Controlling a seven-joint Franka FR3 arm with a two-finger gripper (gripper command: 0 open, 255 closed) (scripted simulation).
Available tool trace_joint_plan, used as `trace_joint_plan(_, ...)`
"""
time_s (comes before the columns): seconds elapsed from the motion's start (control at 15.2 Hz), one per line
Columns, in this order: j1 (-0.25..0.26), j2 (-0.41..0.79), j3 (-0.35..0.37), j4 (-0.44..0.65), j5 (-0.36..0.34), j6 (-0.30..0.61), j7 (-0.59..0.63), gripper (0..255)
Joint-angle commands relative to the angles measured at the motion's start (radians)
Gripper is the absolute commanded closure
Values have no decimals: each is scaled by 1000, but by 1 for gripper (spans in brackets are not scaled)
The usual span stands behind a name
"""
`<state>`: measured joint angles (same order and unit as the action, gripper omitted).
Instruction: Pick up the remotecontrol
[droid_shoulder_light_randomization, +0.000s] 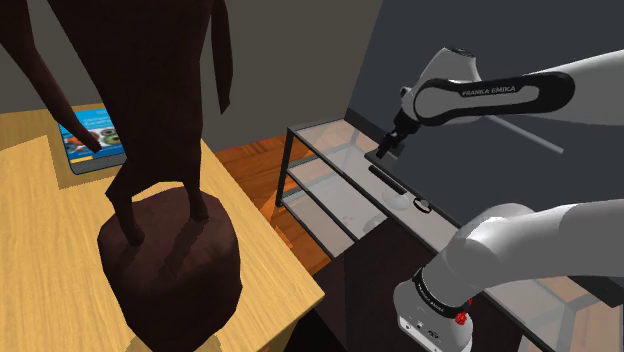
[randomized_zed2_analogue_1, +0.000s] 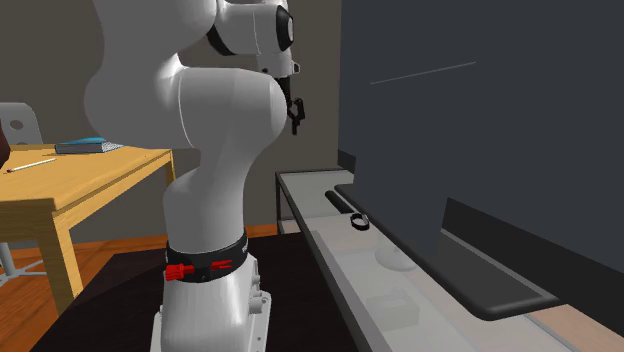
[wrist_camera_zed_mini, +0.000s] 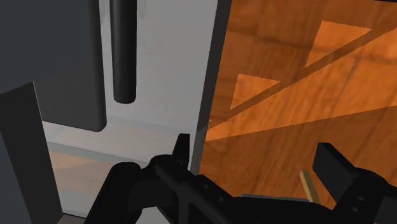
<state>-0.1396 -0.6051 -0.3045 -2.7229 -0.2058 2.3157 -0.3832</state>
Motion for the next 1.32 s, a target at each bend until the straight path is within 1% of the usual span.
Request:
trace_joint_plan(0.0,-15,57,-32,-12,-21,83,-24,0)
trace_joint_plan(0.2,-26,165,-82,-10,-38,206,-60,0)
trace_joint_plan(0.4,-24,286,-138,5,-34,328,-107,0)
trace_joint_plan(0.53,-13,371,-178,23,-9,407,-150,0)
trace_joint_plan(0.66,9,461,-221,47,46,481,-213,0)
trace_joint_plan(0.73,25,507,-243,61,90,517,-256,0)
trace_joint_plan(0.79,40,555,-262,76,152,550,-312,0)
trace_joint_plan(0.86,52,604,-273,94,234,580,-382,0)
trace_joint_plan(0.92,53,654,-269,114,333,606,-466,0)
trace_joint_plan(0.99,38,704,-249,138,440,628,-556,0)
trace_joint_plan(1.12,-37,796,-168,195,626,661,-718,0)
trace_joint_plan(1.19,-93,829,-115,219,673,675,-763,0)
trace_joint_plan(1.25,-122,843,-82,222,692,687,-780,0)
